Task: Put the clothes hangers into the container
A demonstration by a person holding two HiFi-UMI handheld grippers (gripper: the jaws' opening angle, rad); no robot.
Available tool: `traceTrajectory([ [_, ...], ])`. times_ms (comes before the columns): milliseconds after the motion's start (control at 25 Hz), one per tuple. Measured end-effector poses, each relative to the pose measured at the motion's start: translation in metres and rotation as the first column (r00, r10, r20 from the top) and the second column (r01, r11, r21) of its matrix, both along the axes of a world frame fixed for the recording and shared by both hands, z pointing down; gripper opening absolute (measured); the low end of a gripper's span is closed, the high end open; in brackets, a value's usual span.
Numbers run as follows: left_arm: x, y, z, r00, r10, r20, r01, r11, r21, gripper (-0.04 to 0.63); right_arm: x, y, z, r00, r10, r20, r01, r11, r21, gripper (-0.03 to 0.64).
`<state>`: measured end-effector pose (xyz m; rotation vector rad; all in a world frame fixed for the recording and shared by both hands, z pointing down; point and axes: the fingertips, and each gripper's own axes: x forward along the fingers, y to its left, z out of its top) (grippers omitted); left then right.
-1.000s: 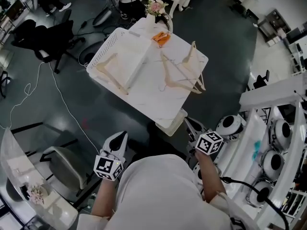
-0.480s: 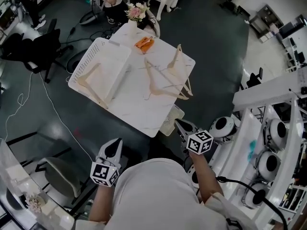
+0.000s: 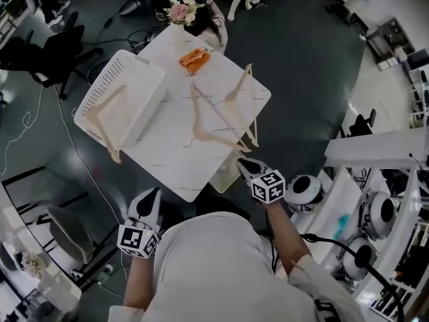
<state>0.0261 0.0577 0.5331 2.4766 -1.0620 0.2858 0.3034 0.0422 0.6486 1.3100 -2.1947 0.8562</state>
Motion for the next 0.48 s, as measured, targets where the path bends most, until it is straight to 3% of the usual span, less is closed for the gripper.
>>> traceTrajectory([
  [280, 0.029, -0.009, 0.007, 0.997, -0.072, 0.026, 0.072, 0.997, -0.010, 0.002, 0.038, -0.032, 0.061, 0.977, -0.185, -0.104, 0.175, 0.980, -0.098, 0.005],
  [440, 0.034, -0.009, 0.011, 0.994, -0.099, 0.036, 0.100, 0.994, -0.035, 0.002, 0.047, -0.035, 0.100, 0.927, -0.313, -0.205, 0.280, 0.944, -0.177, 0.012],
  [480, 0.035, -0.008, 0.012, 0.994, -0.101, 0.038, 0.103, 0.994, -0.043, 0.002, 0.049, -0.035, 0.110, 0.911, -0.344, -0.229, 0.302, 0.932, -0.198, 0.043],
])
